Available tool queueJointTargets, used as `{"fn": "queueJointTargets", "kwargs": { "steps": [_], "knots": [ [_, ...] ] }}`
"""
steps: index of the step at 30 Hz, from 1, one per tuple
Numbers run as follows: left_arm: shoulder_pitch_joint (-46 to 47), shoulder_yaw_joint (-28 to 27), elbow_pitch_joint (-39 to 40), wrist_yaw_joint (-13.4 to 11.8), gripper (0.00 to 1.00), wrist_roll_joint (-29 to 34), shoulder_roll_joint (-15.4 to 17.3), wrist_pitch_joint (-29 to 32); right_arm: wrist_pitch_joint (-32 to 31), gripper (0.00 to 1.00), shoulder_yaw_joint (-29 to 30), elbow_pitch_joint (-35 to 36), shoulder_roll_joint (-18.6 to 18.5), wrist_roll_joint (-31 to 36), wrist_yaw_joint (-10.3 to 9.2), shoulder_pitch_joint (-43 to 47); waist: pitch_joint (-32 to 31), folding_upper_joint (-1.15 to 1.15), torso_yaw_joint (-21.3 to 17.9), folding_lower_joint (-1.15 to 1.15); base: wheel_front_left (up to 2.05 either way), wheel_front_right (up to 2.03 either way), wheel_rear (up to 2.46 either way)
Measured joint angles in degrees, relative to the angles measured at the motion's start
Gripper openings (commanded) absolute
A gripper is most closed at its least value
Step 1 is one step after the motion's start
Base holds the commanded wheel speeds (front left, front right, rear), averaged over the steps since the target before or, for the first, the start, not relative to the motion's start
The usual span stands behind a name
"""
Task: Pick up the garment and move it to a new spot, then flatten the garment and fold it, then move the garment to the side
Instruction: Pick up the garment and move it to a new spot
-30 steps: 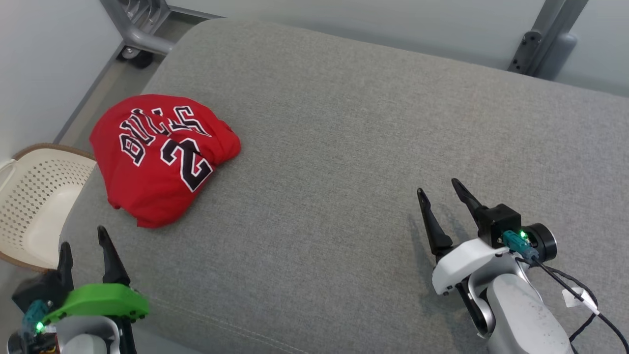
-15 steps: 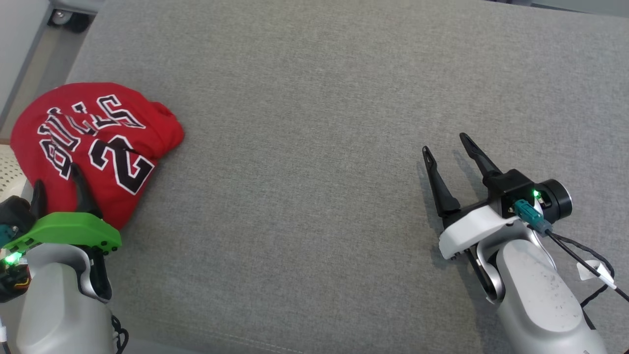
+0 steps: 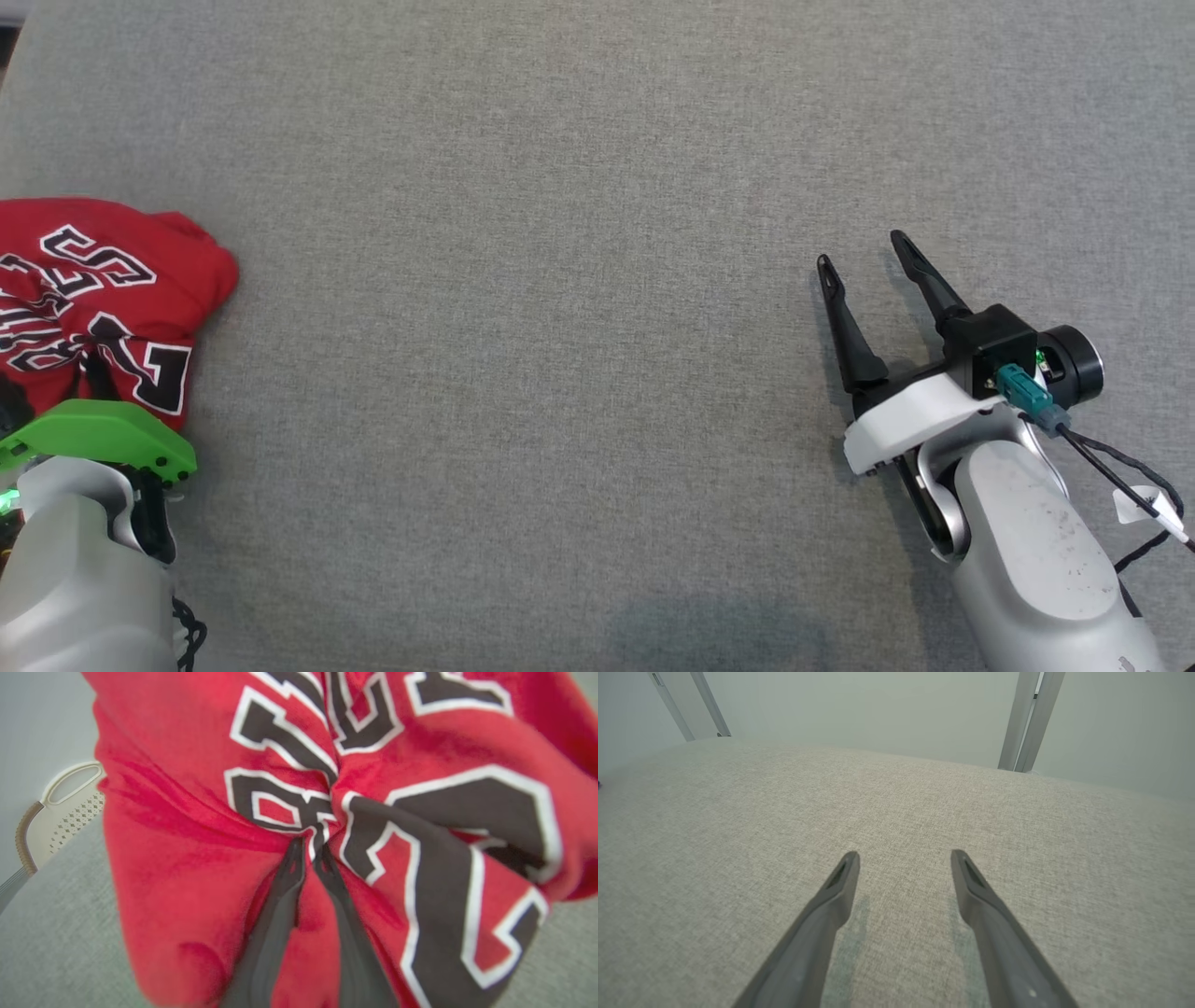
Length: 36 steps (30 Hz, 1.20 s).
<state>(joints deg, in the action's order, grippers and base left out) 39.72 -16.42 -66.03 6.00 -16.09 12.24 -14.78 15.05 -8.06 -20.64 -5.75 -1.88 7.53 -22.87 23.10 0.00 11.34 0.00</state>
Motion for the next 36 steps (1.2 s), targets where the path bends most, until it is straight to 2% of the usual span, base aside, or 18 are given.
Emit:
{"fn": "queueJointTargets", "kwargs": {
  "steps": [2, 8, 18, 23, 26, 32, 36],
  "knots": [
    [0.33, 0.21, 1.04, 0.2, 0.0, 0.01, 0.12, -0.1, 0.0, 1.0, 0.2, -0.05, 0.24, -0.04, 0.0, 0.0, -0.27, 0.0, -0.34, 0.0, 0.0, 0.0, 0.0],
    [0.44, 1.96, 11.29, 0.79, 0.0, 2.65, -0.2, -0.25, 0.0, 1.0, 0.27, -0.15, 1.4, -0.65, 0.01, 0.0, -1.68, 0.0, -1.31, 0.0, 0.0, 0.0, 0.0],
    [-1.04, 8.79, 20.06, 1.3, 0.0, 5.03, -5.34, -0.26, 0.01, 1.0, 0.88, -0.42, 2.57, -2.1, 0.0, 0.34, -3.85, 0.0, -5.78, 0.0, 0.0, 0.0, 0.0],
    [-1.88, 17.55, 22.45, 1.35, 0.0, 3.88, -8.44, -0.25, 0.0, 1.0, 1.59, -0.57, 2.77, -3.18, 0.0, 0.62, -4.69, 0.0, -9.09, 0.0, 0.0, 0.0, 0.0],
    [-2.58, 23.77, 23.39, 1.37, 0.0, 2.05, -9.05, -0.26, 0.0, 1.0, 1.43, -0.64, 2.77, -4.48, 0.0, 1.05, -5.18, 0.0, -11.19, 0.0, 0.0, 0.0, 0.0],
    [-3.69, 40.61, 25.85, 1.38, 0.0, -4.33, -9.38, -0.25, 0.0, 1.0, 1.12, -0.86, 2.85, -6.91, 0.0, 1.54, -6.2, 0.0, -16.13, 0.0, 0.0, 0.0, 0.0],
    [-3.78, 47.93, 26.49, 1.25, 0.0, -5.65, -9.53, -0.26, 0.0, 1.0, 0.9, -1.03, 2.83, -7.45, 0.0, 1.75, -6.7, 0.0, -18.68, 0.0, 0.0, 0.0, 0.0]
  ]
}}
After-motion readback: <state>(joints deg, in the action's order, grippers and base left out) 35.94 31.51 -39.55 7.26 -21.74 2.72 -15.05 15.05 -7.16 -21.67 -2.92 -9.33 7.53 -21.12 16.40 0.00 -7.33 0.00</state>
